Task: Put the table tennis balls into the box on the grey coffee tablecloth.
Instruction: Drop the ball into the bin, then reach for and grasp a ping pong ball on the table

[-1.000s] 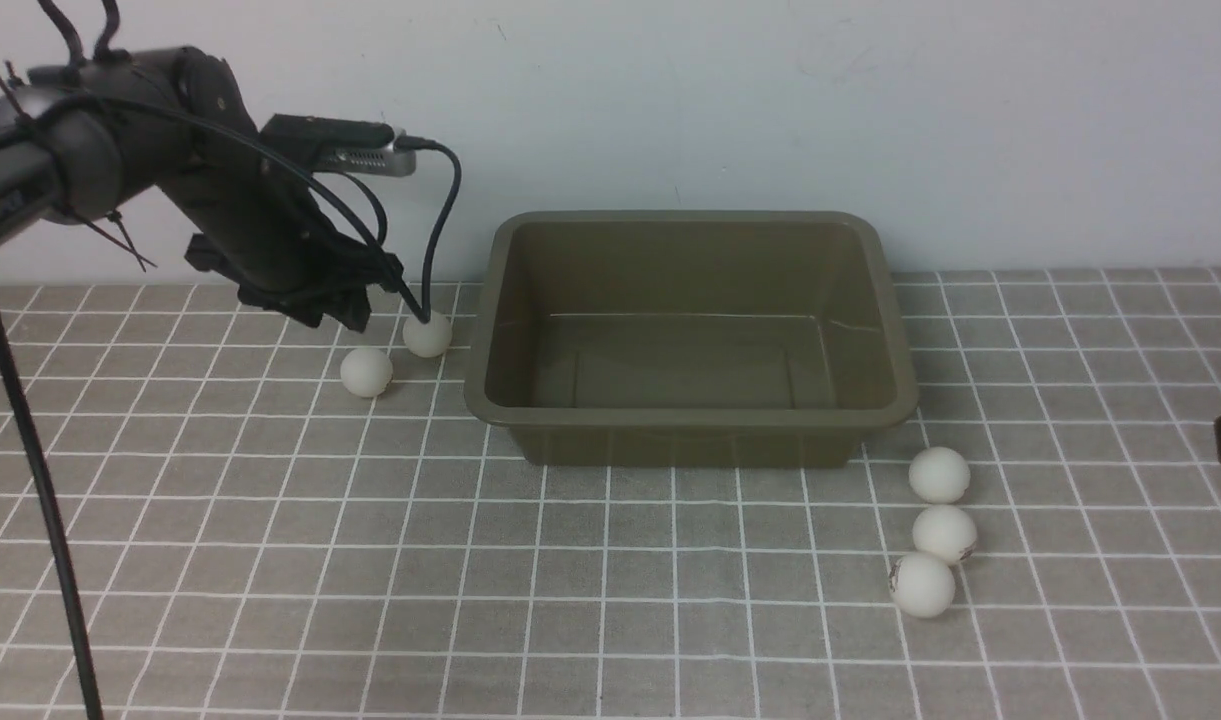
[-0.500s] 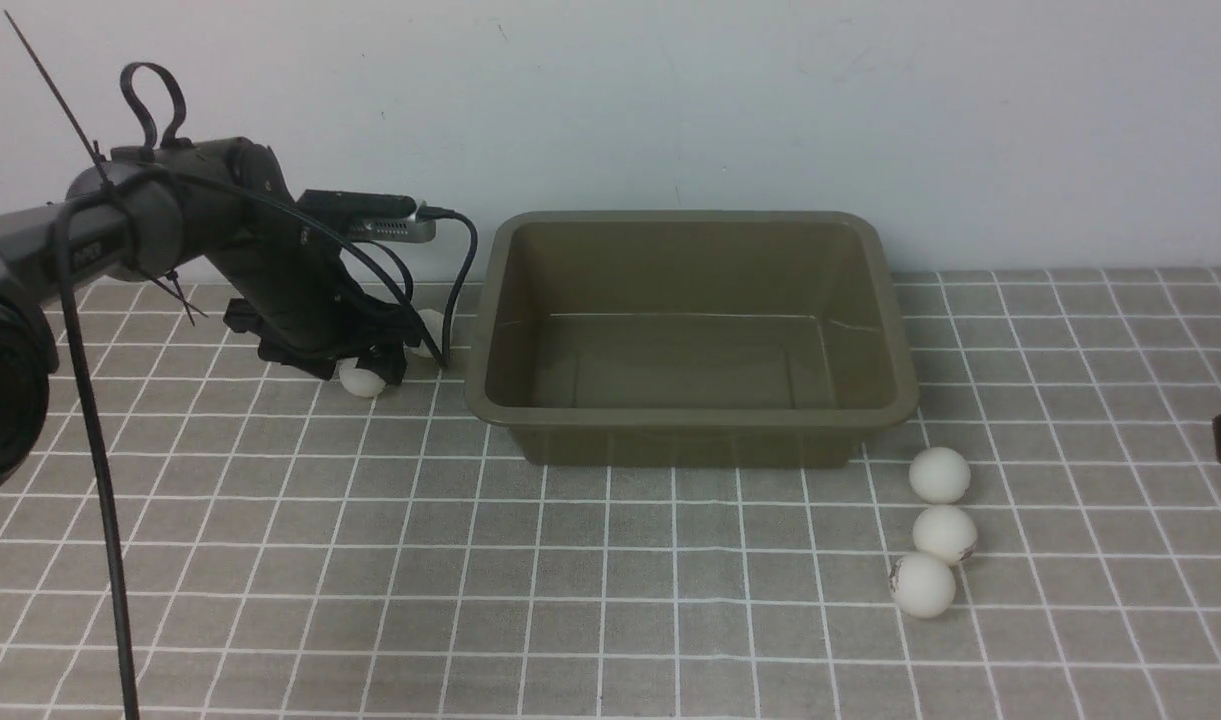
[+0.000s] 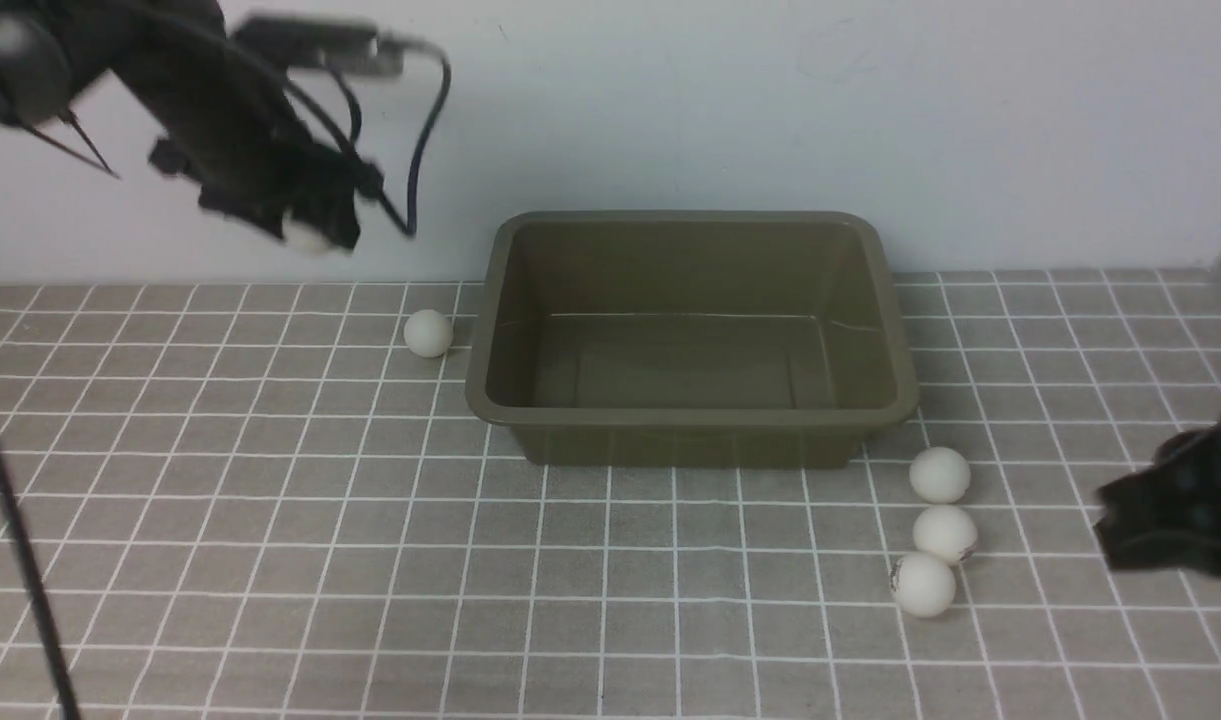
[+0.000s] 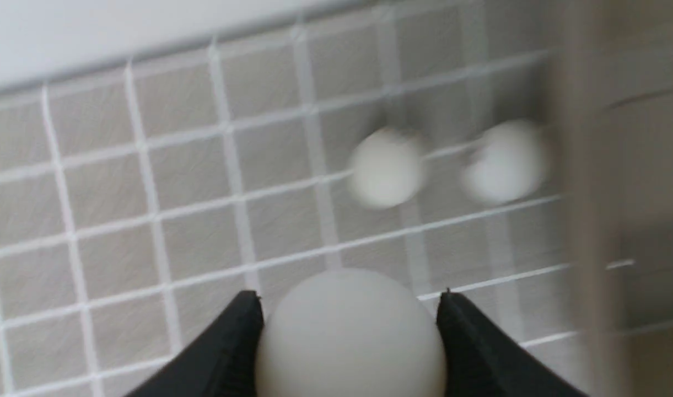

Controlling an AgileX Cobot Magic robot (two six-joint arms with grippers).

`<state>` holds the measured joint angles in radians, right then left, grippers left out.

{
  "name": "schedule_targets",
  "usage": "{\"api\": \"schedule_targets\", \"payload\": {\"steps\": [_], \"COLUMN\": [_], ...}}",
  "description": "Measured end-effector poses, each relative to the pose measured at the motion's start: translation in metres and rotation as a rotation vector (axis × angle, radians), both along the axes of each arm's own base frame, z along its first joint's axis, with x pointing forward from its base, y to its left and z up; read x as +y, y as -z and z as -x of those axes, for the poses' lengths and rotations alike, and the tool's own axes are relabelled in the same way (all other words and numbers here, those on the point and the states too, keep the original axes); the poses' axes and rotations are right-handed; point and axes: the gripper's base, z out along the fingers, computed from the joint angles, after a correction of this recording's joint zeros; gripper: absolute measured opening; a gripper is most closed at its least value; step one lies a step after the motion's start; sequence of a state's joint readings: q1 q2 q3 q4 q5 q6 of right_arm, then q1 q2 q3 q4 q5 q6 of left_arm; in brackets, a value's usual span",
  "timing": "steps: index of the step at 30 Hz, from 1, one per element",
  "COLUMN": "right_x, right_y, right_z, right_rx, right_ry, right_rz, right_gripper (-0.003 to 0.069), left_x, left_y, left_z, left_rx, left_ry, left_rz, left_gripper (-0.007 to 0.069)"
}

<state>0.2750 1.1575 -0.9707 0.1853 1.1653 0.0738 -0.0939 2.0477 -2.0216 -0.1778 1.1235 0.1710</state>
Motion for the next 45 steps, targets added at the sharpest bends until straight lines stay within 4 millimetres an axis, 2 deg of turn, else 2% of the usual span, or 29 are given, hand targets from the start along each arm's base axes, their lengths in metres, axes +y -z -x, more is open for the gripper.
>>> {"api": "schedule_targets", "payload": {"steps": [3,5,9,12,14,16,17,18,20,21,23,25,27,28,30,32,34,35,37,42,43,45], "right_x": [0.015,0.022,0.031,0.036,0.040,0.043,0.045,0.046,0.048,0.048,0.047,0.045,0.044,0.045,0.046,0.048,0.048,0.048,0.047,0.041,0.038,0.036], "right_y": [0.020,0.033,0.063,0.083,0.096,0.106,0.114,0.115,0.125,0.128,0.134,0.139,0.146,0.149,0.157,0.167,0.170,0.170,0.168,0.132,0.110,0.080], "right_z": [-0.014,-0.026,-0.049,-0.063,-0.070,-0.074,-0.078,-0.079,-0.083,-0.085,-0.089,-0.093,-0.097,-0.098,-0.101,-0.104,-0.105,-0.105,-0.101,-0.085,-0.078,-0.071], "right_rx": [0.015,0.018,0.049,0.064,0.078,0.094,0.105,0.104,0.113,0.113,0.112,0.112,0.117,0.118,0.119,0.123,0.122,0.123,0.151,0.168,0.133,0.060], "right_ry": [0.017,0.031,0.065,0.083,0.096,0.103,0.111,0.113,0.123,0.128,0.144,0.159,0.173,0.174,0.176,0.175,0.158,0.155,0.136,0.123,0.128,0.132], "right_rz": [0.085,0.126,0.179,0.189,0.184,0.177,0.169,0.166,0.159,0.157,0.147,0.139,0.132,0.132,0.126,0.126,0.133,0.133,0.150,0.161,0.139,0.105], "right_gripper": [0.0069,0.0130,0.0304,0.0417,0.0478,0.0516,0.0538,0.0542,0.0551,0.0552,0.0553,0.0553,0.0546,0.0541,0.0513,0.0469,0.0361,0.0344,0.0356,0.0356,0.0356,0.0356], "left_x": [-0.024,-0.044,-0.092,-0.114,-0.125,-0.130,-0.133,-0.133,-0.131,-0.129,-0.125,-0.118,-0.105,-0.100,-0.081,-0.066,-0.046,-0.039,-0.022,0.008,0.014,0.020], "left_y": [-0.019,-0.018,0.006,0.027,0.040,0.050,0.055,0.055,0.053,0.051,0.043,0.035,0.023,0.018,0.006,-0.002,-0.011,-0.012,-0.016,-0.016,-0.016,-0.013], "left_z": [0.007,0.009,0.008,0.006,0.005,0.004,0.004,0.004,0.003,0.002,0.000,-0.002,-0.004,-0.004,-0.008,-0.011,-0.016,-0.017,-0.020,-0.023,-0.024,-0.026], "left_rx": [-0.047,-0.052,-0.032,-0.016,0.003,0.022,0.036,0.037,0.033,0.024,0.015,0.010,0.009,0.014,0.016,0.001,-0.018,-0.019,-0.019,-0.013,-0.013,-0.008], "left_ry": [0.064,0.119,0.244,0.288,0.303,0.303,0.291,0.286,0.253,0.243,0.207,0.173,0.128,0.112,0.065,0.033,-0.011,-0.026,-0.060,-0.121,-0.133,-0.137], "left_rz": [0.077,0.104,0.089,0.056,0.034,0.022,0.017,0.014,0.002,-0.009,-0.035,-0.058,-0.081,-0.085,-0.083,-0.069,-0.045,-0.038,-0.013,0.012,0.012,0.005], "left_gripper": [0.0353,0.0353,0.0353,0.0356,0.0385,0.0452,0.0539,0.0566,0.0636,0.0647,0.0643,0.0607,0.0501,0.0422,0.0209,0.0079,0.0022,0.0011,-0.0003,-0.0005,-0.0005,-0.0005]}}
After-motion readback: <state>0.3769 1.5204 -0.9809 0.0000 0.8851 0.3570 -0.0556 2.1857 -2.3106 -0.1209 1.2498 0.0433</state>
